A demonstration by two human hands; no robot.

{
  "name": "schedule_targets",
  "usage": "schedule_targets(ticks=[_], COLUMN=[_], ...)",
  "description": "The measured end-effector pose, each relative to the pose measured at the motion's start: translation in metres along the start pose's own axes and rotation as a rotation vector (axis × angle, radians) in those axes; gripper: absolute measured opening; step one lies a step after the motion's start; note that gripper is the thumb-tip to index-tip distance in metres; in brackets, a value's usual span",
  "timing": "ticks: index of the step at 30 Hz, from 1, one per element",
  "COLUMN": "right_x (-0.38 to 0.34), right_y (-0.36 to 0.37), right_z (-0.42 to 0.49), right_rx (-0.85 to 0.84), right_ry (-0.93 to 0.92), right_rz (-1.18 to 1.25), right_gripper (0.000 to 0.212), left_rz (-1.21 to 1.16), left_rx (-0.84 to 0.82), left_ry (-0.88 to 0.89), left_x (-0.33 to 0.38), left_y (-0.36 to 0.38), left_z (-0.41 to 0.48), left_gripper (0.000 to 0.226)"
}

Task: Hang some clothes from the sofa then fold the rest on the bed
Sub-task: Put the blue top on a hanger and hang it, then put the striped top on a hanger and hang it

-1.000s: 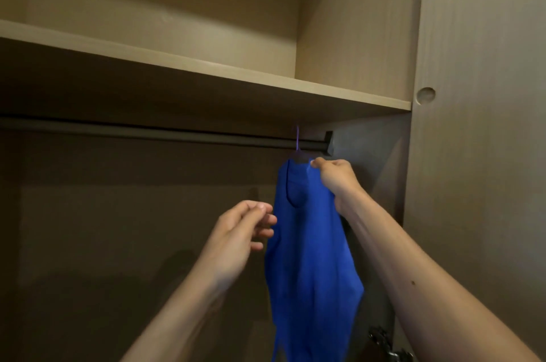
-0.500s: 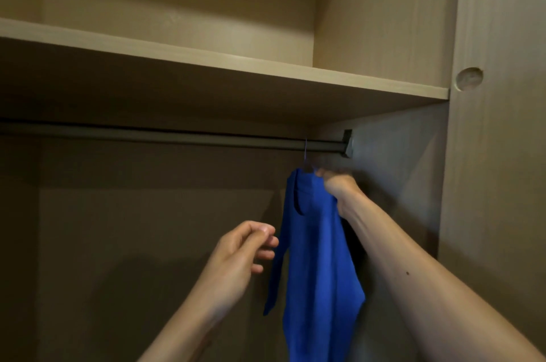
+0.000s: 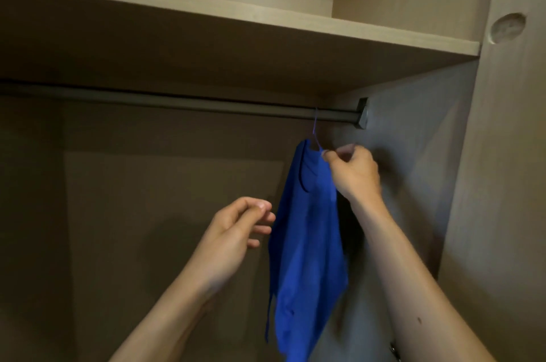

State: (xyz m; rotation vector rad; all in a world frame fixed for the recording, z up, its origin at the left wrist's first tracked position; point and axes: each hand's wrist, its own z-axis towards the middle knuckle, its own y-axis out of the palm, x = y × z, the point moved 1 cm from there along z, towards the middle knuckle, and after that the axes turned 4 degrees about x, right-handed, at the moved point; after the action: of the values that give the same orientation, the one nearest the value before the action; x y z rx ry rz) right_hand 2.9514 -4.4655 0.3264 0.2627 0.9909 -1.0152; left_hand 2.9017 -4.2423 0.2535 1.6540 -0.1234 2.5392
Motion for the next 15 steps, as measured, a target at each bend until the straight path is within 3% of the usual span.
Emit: schedule_targets(ticks=[3,5,9,15], right_x=[-0.006,-0.014,-0.032,-0.074], right_y=[0.003,0.016,0.055,0.092], right_z=[-0.041,-0.075,-0.153,-0.294], right_rx=[0.054,-0.015,-0.340,-0.760], right_ry=[-0.154,-0.213,-0.228,-0.203], right_rz=[0.196,0.343,0.507,0.695], right_gripper=[0.019,0.016,0.013,0.029], left_rz=[-0.014,-0.011,0.025,0.154], left_rx=[0.065,0.136,0.312,0.660], left_ry=[0.029,0.046,0.051,0.010], left_x=[0.001,0.001,0.002,0.012], left_y=[-0.015,-0.032,-0.076,-0.158], left_z=[-0.013,-0.030,-0.084,-0.213], left_gripper=[0.026,0.033,0.034,0.034])
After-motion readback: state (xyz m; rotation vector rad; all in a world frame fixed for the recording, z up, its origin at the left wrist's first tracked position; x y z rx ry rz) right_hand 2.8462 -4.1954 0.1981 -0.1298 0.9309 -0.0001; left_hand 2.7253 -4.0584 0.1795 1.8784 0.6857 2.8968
